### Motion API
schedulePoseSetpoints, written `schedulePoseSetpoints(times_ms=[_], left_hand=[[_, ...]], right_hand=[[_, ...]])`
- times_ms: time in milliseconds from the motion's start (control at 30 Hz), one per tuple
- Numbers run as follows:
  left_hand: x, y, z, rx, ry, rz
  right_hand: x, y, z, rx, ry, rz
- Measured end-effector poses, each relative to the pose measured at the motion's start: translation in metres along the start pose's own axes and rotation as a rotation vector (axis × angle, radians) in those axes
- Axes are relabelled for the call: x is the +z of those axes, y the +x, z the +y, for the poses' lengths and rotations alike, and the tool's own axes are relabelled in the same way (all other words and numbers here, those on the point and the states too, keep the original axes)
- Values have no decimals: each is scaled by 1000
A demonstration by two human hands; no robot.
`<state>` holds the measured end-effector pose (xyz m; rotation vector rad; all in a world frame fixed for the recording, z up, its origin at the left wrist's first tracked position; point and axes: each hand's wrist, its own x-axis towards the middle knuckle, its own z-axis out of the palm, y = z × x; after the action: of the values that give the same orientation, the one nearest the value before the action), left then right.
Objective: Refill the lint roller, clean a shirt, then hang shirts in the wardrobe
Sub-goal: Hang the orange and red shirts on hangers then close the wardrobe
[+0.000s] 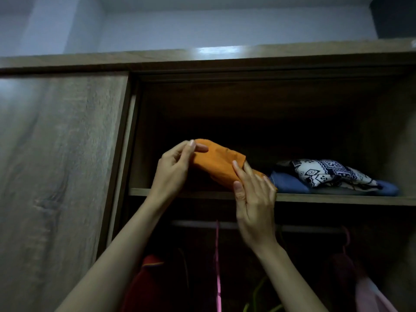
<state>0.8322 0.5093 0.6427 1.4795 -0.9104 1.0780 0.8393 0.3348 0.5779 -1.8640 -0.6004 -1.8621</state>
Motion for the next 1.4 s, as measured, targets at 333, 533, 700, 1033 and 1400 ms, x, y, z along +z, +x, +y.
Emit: schedulePoseSetpoints(times_ms=[333,533,700,1033,1400], left_hand=[[22,-3,9,-218,-37,-146],[22,-26,0,-76,-321,-106],[19,-41,19,-76,-592,-80],[-9,-76,19,-409,-159,137],[-6,-141,16,-104,35,-75]], right_hand=[[-4,-9,-8,176,-66,-1],[-16,-2,-15,332,24,34],[-33,0,-30,406,268,27],[-26,-37,-43,528,488,244],[-46,-75,-59,710,593,161]])
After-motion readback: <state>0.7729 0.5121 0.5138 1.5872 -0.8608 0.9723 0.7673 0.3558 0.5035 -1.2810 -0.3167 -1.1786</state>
